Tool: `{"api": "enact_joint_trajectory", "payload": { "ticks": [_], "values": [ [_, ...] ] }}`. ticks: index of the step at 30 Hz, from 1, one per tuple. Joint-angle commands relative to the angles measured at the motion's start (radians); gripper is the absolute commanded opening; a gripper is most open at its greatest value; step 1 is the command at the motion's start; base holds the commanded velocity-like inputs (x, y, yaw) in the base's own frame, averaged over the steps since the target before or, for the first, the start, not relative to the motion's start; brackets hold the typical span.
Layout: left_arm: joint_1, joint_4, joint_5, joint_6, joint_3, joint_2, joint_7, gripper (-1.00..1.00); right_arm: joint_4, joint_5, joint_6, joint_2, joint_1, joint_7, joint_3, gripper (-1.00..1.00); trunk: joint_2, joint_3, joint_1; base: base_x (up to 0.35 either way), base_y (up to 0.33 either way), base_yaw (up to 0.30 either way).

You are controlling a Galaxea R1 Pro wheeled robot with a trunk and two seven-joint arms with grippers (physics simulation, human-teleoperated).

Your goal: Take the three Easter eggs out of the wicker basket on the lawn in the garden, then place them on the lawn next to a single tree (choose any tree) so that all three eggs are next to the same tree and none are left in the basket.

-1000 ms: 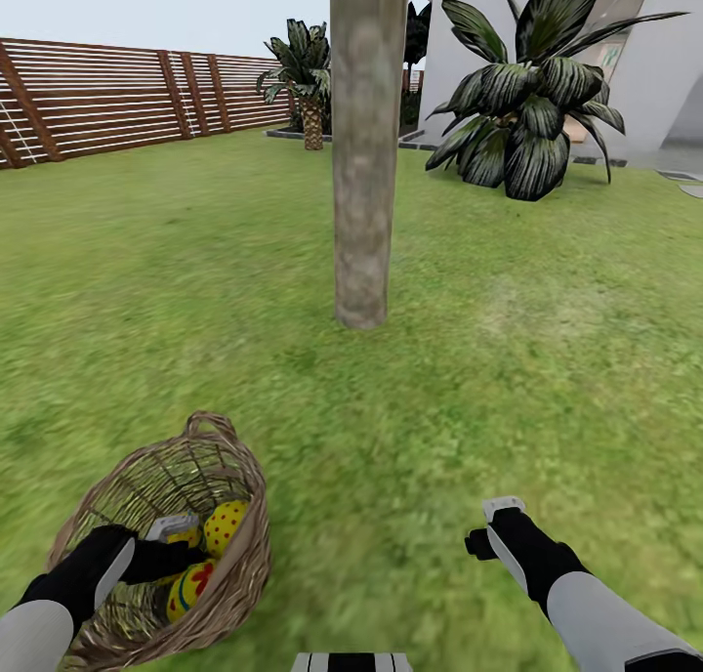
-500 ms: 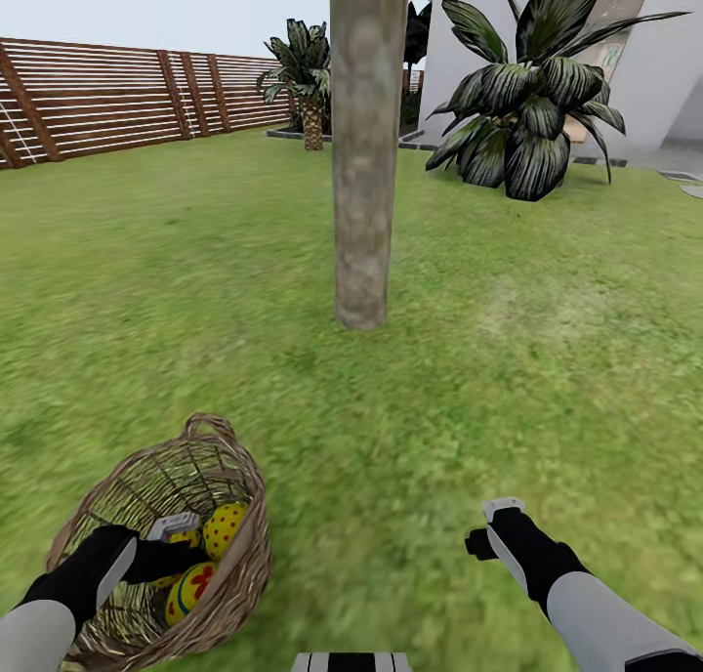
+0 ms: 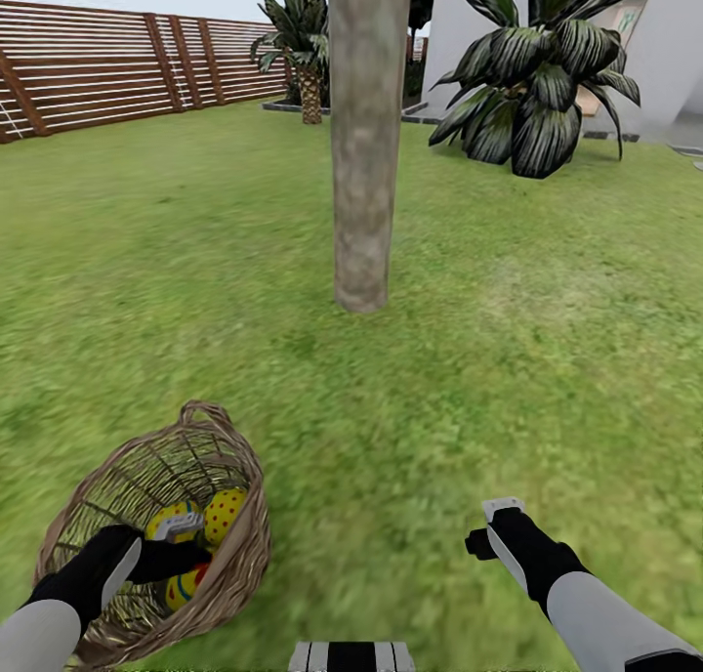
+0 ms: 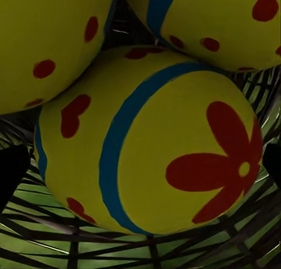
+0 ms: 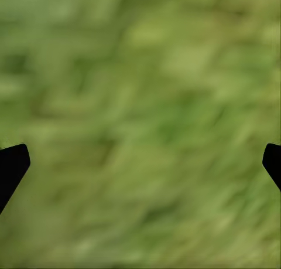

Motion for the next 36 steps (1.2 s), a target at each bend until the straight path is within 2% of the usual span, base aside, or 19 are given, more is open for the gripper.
{"api": "enact_joint_trajectory", "payload": {
  "ticks": [1, 6, 12, 13, 27, 28, 36],
  "values": [
    [0.0, -0.001, 0.009, 0.008, 0.002, 0.0, 0.001, 1.0, -0.002, -0.011, 0.005, -0.001, 0.0, -0.007, 0.008, 1.0, -0.001, -0.005, 0.0, 0.0, 0.0, 0.0],
    [0.0, -0.001, 0.008, 0.008, 0.002, 0.0, 0.001, 1.0, -0.002, -0.011, 0.005, -0.001, 0.0, -0.007, 0.008, 1.0, -0.002, -0.024, 0.002, 0.0, 0.0, 0.0],
    [0.0, -0.001, 0.01, 0.006, 0.002, -0.002, 0.001, 1.0, -0.002, -0.017, 0.005, -0.002, 0.0, -0.01, 0.005, 1.0, -0.002, -0.024, 0.002, 0.0, 0.0, 0.0],
    [0.0, -0.002, 0.01, 0.006, 0.002, -0.002, 0.001, -1.0, -0.002, -0.017, 0.005, -0.003, 0.0, -0.01, 0.005, 1.0, -0.002, -0.024, 0.002, 0.0, 0.0, 0.0],
    [0.0, -0.006, 0.01, 0.005, 0.003, -0.002, 0.001, -1.0, -0.002, -0.011, 0.005, -0.001, 0.0, -0.009, 0.006, 1.0, -0.002, -0.024, 0.002, 0.0, 0.0, 0.0],
    [0.0, -0.006, 0.01, 0.005, 0.003, -0.002, 0.001, 1.0, -0.002, -0.011, 0.005, -0.001, 0.0, -0.009, 0.006, 1.0, -0.002, -0.024, 0.002, 0.0, 0.0, 0.0],
    [0.0, -0.006, 0.01, -0.001, 0.005, -0.002, 0.002, 1.0, -0.002, -0.009, 0.005, -0.001, 0.0, -0.009, 0.006, 1.0, -0.002, -0.024, 0.002, 0.0, 0.0, 0.0]
  ]
}}
